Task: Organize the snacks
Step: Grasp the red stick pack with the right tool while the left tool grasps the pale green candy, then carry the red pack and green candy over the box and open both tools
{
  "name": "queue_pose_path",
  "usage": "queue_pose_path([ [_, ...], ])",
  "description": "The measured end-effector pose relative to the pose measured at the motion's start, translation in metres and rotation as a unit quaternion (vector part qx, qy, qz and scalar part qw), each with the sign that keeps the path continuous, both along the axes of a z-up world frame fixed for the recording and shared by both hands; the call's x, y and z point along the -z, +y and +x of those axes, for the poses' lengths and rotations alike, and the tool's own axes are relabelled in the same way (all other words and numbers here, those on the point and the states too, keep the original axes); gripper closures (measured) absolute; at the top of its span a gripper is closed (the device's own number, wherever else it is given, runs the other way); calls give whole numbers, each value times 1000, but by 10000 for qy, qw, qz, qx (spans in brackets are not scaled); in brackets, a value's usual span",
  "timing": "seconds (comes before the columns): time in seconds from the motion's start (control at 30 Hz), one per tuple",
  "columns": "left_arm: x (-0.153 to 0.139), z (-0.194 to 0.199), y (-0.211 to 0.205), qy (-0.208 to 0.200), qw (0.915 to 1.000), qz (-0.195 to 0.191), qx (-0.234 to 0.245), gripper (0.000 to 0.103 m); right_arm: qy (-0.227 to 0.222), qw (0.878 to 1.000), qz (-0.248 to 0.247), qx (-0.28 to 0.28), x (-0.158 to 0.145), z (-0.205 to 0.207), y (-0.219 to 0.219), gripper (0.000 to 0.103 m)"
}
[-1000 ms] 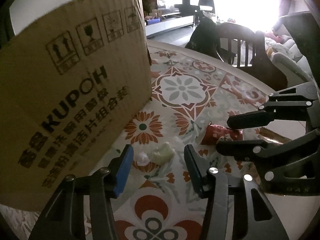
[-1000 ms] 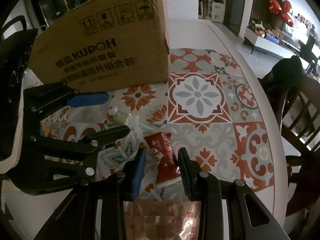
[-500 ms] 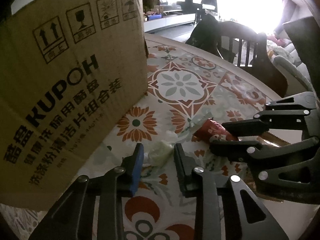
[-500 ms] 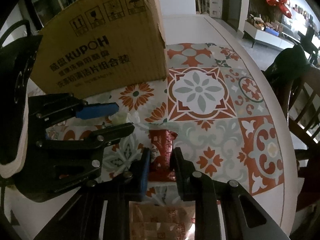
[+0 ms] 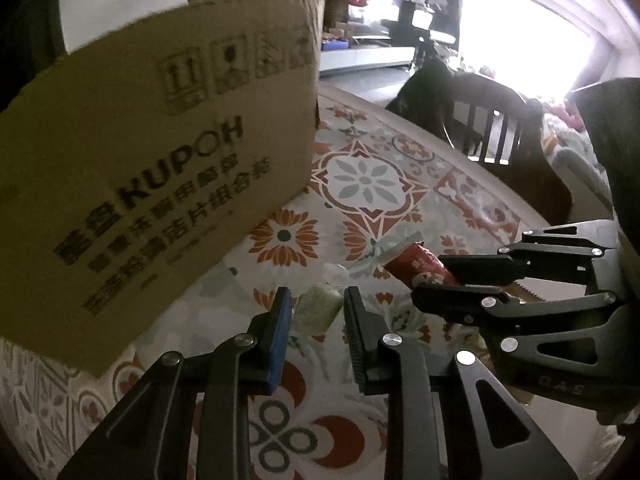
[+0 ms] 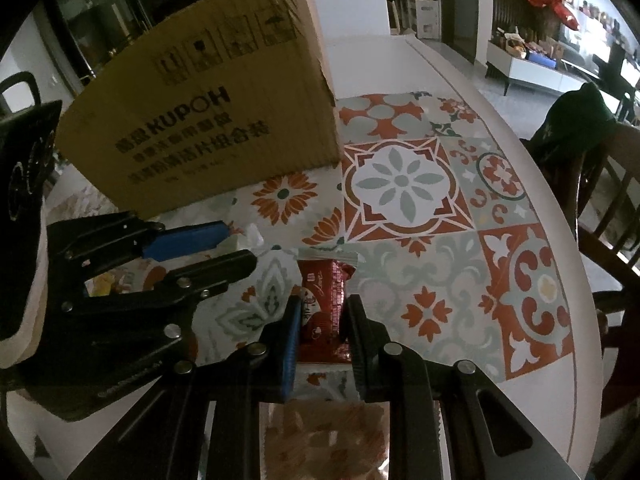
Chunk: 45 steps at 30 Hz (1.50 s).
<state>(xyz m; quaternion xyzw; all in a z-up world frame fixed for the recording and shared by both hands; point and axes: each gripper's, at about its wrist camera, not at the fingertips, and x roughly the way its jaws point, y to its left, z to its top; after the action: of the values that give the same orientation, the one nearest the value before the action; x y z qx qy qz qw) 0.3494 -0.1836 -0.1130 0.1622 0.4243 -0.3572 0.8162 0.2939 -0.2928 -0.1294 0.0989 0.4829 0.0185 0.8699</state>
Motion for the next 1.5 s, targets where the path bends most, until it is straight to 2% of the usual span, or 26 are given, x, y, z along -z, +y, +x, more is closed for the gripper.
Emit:
queue_pose_path([
  [0.3,-30,-16,20,-182,9991,-320,-218,76,-392,9992,-103,-59,-30,-12,12,80],
  [0.87,-101,-35,57,-867,9910,-793,-637,76,-1188,9926,-191,-177,-89,-27,34,80],
  [1.3,-144,-31,79,-1307,9815,-982,-999,76,-1787,9832,-207,-296,-134,-13,47,80],
  [1.5,-159,-13,84,-1421,9783,-978,-1144,76,-1943,9800,-210,-381,-152,7,50,80],
])
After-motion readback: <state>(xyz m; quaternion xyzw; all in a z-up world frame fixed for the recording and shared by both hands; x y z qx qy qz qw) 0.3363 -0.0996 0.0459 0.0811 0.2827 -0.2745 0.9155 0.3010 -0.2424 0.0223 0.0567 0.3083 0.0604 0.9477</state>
